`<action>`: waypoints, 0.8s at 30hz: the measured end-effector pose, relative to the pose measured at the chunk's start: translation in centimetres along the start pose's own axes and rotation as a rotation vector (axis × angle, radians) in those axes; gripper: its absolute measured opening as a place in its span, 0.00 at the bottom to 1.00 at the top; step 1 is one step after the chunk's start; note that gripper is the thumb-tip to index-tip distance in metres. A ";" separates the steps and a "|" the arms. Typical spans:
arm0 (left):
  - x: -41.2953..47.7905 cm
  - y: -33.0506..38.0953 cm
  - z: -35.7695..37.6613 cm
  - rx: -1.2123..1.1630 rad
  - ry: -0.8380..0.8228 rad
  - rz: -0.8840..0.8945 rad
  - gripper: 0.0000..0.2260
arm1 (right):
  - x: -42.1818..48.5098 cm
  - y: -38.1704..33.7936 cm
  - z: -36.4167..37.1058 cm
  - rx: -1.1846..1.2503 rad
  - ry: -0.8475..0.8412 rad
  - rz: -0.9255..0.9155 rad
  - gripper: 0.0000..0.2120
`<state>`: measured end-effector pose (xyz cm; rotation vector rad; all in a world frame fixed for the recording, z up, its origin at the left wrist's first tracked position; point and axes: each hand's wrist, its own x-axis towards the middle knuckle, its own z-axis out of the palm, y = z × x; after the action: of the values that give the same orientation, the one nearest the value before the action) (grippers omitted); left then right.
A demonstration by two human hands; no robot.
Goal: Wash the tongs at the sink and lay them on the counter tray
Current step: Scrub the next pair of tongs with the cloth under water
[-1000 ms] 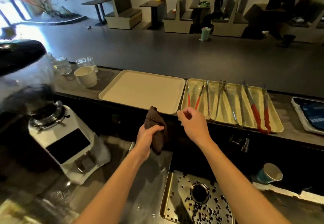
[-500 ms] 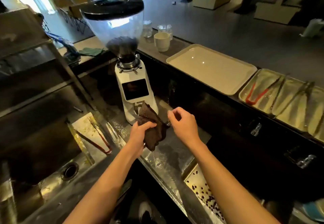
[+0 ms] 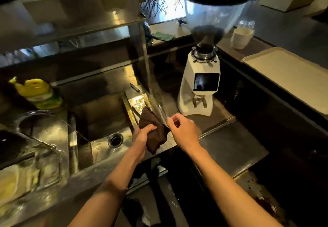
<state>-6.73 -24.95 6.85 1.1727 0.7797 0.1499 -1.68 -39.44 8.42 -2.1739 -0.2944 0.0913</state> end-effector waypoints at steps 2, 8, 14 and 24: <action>0.1 0.8 -2.2 -0.008 0.046 0.032 0.15 | 0.1 -1.4 2.7 0.015 -0.010 -0.009 0.11; 2.6 2.7 -8.5 -0.057 0.056 0.058 0.06 | 0.7 -4.2 9.4 -0.028 -0.001 -0.021 0.12; 4.6 4.1 -12.1 -0.135 0.009 -0.046 0.07 | 2.0 -5.4 12.9 -0.151 -0.066 -0.015 0.09; 10.3 4.0 -13.3 -0.193 0.024 -0.226 0.16 | 8.2 -3.0 18.2 -0.279 -0.223 -0.005 0.12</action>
<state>-6.27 -8.09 3.31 0.8950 0.8928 0.0505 2.55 -21.31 0.63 -2.4430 -0.4623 0.3078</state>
